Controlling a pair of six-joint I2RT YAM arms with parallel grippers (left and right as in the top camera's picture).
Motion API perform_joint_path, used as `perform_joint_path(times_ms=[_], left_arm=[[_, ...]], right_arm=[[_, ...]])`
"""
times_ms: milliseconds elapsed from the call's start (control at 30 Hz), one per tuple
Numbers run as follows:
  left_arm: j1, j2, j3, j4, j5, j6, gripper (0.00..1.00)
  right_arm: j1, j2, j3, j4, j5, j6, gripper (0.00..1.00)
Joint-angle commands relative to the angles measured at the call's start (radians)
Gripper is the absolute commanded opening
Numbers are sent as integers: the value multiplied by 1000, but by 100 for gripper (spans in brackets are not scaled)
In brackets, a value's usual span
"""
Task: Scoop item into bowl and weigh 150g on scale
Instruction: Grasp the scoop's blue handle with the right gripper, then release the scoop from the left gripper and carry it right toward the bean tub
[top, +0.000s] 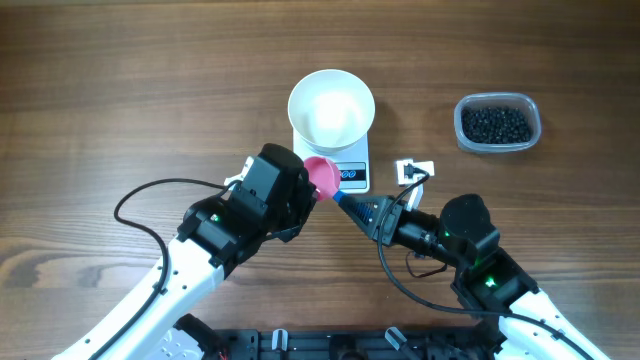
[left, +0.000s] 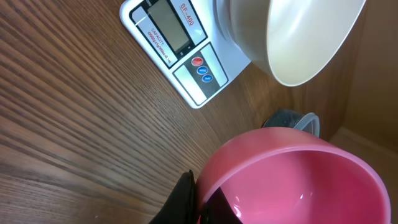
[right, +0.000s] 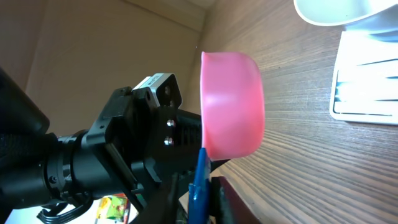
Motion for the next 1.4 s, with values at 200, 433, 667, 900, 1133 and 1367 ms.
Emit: perform_joint_path(times_ms=[200, 433, 667, 900, 1133, 1367], left_arm=[[-7, 5, 0, 3, -3, 16, 4], [-7, 5, 0, 2, -3, 16, 12], [-7, 5, 0, -12, -3, 17, 24], [16, -2, 0, 3, -13, 18, 56], [62, -76, 0, 7, -14, 177, 81], [97, -174, 0, 6, -41, 397, 100]], right_arm=[[5, -5, 24, 13, -29, -2, 4], [5, -5, 24, 5, -29, -3, 4], [5, -5, 24, 5, -27, -53, 4], [-12, -5, 24, -42, 48, -229, 4], [-84, -14, 24, -101, 48, -290, 5], [-206, -76, 100, -269, -48, -357, 5]])
